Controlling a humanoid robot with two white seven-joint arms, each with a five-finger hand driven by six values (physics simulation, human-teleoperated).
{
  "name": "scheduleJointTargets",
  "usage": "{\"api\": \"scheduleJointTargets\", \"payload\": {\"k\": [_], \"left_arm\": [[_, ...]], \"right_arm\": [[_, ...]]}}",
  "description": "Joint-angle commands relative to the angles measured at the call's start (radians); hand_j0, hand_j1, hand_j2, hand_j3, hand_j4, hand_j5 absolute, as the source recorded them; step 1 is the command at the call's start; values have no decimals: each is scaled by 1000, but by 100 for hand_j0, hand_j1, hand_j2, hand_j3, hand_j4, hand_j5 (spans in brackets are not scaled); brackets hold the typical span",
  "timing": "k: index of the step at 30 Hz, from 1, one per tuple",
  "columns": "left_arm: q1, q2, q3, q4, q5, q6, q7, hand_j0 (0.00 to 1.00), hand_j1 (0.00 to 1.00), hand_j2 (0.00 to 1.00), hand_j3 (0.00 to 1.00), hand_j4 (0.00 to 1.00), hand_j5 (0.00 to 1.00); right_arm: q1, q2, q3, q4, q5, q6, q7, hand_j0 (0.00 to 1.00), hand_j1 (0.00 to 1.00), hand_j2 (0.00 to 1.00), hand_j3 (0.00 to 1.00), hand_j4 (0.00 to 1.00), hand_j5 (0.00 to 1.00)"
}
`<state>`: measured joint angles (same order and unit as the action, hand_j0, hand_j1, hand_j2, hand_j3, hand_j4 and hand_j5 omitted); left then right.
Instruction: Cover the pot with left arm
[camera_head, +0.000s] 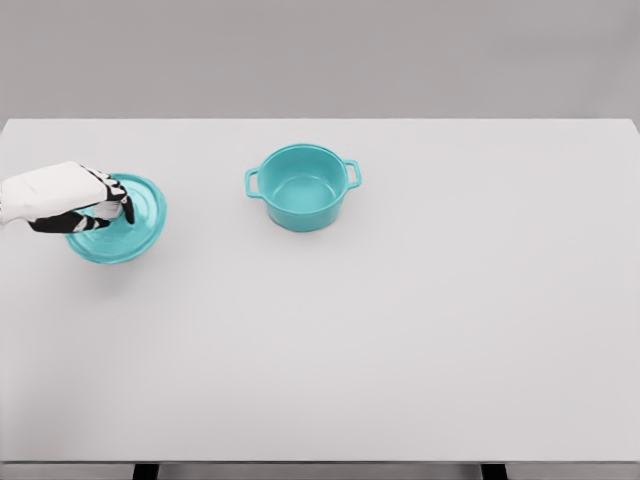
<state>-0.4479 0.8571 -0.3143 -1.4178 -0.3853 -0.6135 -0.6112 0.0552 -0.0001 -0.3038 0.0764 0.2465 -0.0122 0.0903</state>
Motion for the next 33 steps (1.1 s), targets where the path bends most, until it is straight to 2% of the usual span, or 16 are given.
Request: {"api": "scheduleJointTargets", "payload": {"k": [1, 12, 15, 18, 33], "left_arm": [[0, -12, 0, -12, 3, 3, 0, 50, 50, 50, 50, 50, 50], [-25, -70, -3, -30, -1, 3, 0, 49, 49, 49, 49, 49, 49], [-66, -72, -60, -27, -1, 3, 0, 49, 49, 49, 49, 49, 49], [-71, -75, -78, -30, 2, 3, 0, 49, 49, 49, 49, 49, 49], [-129, -165, -80, -41, -4, 3, 0, 49, 49, 49, 49, 49, 49]], "right_arm": [[0, 0, 0, 0, -1, 0, 0, 100, 100, 100, 100, 100, 100], [0, 0, 0, -1, 1, 0, 0, 100, 100, 100, 100, 100, 100], [0, 0, 0, 0, 1, 0, 0, 100, 100, 100, 100, 100, 100], [0, 0, 0, 0, 1, 0, 0, 100, 100, 100, 100, 100, 100], [0, 0, 0, 0, -1, 0, 0, 100, 100, 100, 100, 100, 100]]}}
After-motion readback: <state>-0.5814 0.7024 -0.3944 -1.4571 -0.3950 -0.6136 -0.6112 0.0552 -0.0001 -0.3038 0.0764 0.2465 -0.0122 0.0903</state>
